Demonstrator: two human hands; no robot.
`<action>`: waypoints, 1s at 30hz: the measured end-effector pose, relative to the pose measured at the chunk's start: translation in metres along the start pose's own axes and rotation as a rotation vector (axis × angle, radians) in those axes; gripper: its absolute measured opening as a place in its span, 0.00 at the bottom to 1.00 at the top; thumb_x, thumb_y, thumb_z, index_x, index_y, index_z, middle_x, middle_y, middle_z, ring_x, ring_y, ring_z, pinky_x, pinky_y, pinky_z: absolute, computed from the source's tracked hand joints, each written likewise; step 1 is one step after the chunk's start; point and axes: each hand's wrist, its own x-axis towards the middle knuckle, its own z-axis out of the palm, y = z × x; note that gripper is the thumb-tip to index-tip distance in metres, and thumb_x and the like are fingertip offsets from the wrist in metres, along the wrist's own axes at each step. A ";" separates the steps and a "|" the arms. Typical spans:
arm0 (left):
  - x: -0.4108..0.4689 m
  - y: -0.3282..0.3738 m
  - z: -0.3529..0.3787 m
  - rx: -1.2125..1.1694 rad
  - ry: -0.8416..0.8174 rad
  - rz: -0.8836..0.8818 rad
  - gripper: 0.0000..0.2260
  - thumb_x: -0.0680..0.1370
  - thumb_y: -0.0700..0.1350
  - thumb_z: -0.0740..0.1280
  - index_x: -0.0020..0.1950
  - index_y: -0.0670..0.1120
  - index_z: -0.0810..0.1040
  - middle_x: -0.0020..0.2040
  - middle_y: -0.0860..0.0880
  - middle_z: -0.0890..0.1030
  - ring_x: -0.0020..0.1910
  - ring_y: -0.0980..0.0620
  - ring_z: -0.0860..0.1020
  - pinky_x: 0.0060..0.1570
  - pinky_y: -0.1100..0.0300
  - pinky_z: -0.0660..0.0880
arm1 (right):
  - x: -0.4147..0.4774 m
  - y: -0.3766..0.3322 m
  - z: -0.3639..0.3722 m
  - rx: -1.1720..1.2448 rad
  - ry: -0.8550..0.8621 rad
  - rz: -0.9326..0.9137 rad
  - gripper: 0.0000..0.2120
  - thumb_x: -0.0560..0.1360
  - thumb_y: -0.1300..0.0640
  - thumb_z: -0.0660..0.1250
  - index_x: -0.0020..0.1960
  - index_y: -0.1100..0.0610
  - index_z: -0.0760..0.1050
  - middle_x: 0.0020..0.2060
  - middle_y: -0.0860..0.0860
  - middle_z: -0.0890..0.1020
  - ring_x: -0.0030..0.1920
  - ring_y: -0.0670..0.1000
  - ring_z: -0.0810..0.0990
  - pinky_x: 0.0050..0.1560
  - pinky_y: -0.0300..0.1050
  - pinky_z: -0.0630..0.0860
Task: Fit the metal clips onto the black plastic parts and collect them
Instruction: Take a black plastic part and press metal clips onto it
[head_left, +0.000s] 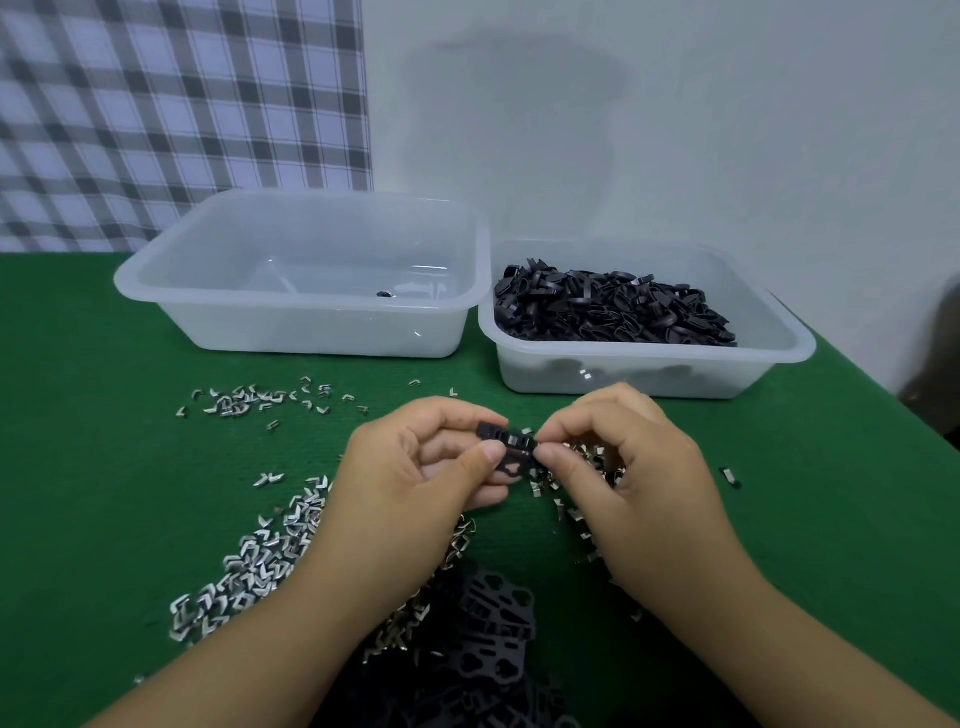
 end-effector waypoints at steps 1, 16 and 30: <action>0.000 0.000 0.000 0.014 0.005 0.017 0.12 0.73 0.33 0.68 0.43 0.49 0.83 0.37 0.45 0.85 0.38 0.50 0.85 0.36 0.64 0.80 | 0.000 -0.001 0.000 0.020 -0.006 0.034 0.06 0.70 0.59 0.71 0.40 0.48 0.78 0.39 0.41 0.75 0.43 0.44 0.73 0.42 0.33 0.65; 0.003 0.002 -0.002 -0.060 0.233 0.103 0.08 0.70 0.32 0.72 0.39 0.44 0.83 0.34 0.44 0.84 0.33 0.51 0.84 0.34 0.68 0.78 | 0.020 -0.023 -0.001 -0.022 -0.075 0.064 0.04 0.71 0.56 0.70 0.40 0.48 0.78 0.37 0.41 0.74 0.41 0.39 0.71 0.41 0.32 0.63; 0.009 -0.003 -0.010 -0.067 0.389 0.060 0.06 0.72 0.35 0.71 0.42 0.45 0.79 0.32 0.48 0.84 0.34 0.53 0.84 0.33 0.68 0.77 | 0.007 -0.008 0.009 -0.219 -0.546 -0.262 0.06 0.72 0.55 0.70 0.47 0.48 0.82 0.42 0.42 0.78 0.48 0.42 0.71 0.51 0.33 0.67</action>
